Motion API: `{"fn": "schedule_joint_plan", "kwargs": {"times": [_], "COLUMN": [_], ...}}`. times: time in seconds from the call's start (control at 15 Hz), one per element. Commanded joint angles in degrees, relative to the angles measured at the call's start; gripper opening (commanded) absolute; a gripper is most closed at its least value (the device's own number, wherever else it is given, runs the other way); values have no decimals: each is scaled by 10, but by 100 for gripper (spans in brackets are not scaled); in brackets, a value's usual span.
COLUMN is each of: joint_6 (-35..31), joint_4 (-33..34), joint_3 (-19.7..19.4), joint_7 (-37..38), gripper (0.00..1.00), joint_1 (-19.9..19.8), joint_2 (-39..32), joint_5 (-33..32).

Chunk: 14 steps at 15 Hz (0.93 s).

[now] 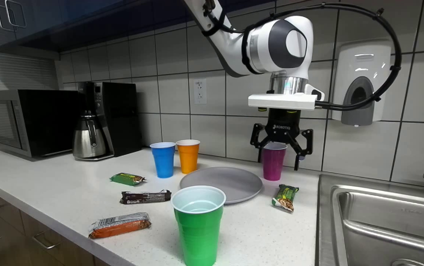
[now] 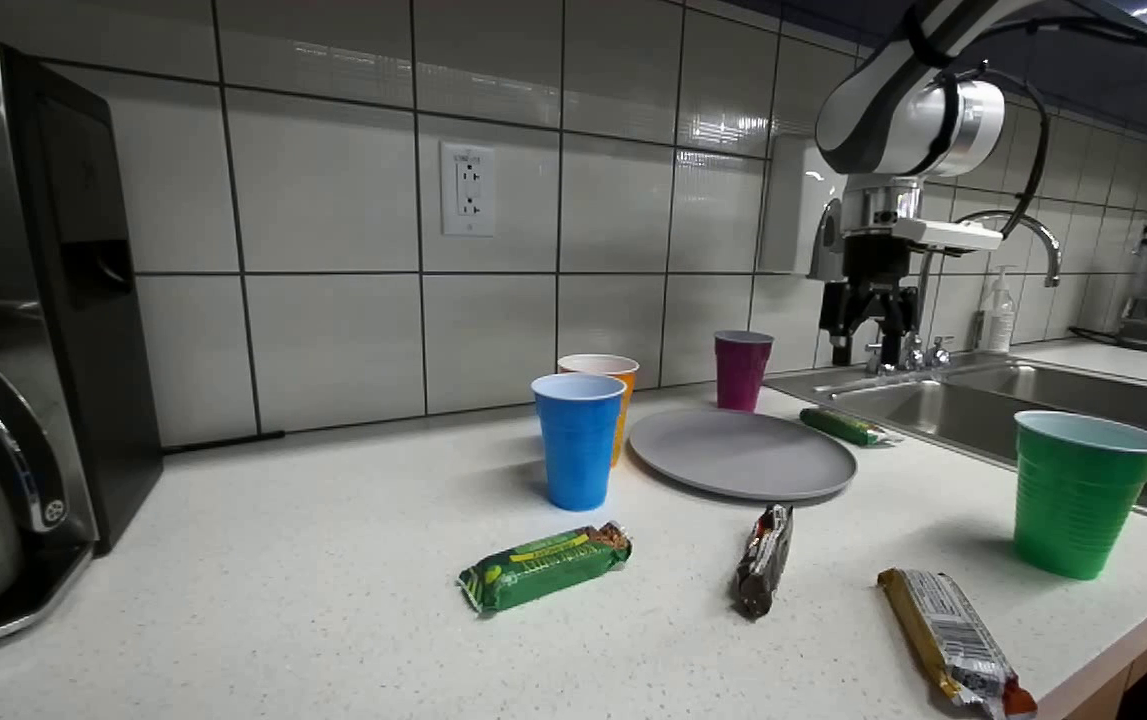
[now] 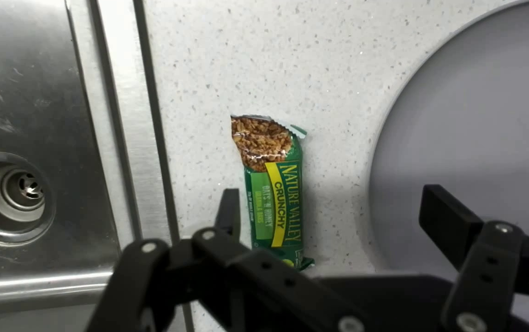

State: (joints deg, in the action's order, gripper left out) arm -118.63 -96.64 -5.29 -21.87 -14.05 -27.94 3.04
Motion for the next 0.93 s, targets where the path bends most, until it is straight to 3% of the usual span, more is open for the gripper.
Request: {"fn": "schedule_joint_plan", "kwargs": {"times": [0.0, 0.87], "joint_6": [-29, -54], "joint_4": [-16, 7], "joint_3": [1, 3], "joint_7": [-16, -17], "gripper": [100, 100], "joint_1": [-6, -10], "joint_2": [6, -40], "joint_5": [-16, -23]}}
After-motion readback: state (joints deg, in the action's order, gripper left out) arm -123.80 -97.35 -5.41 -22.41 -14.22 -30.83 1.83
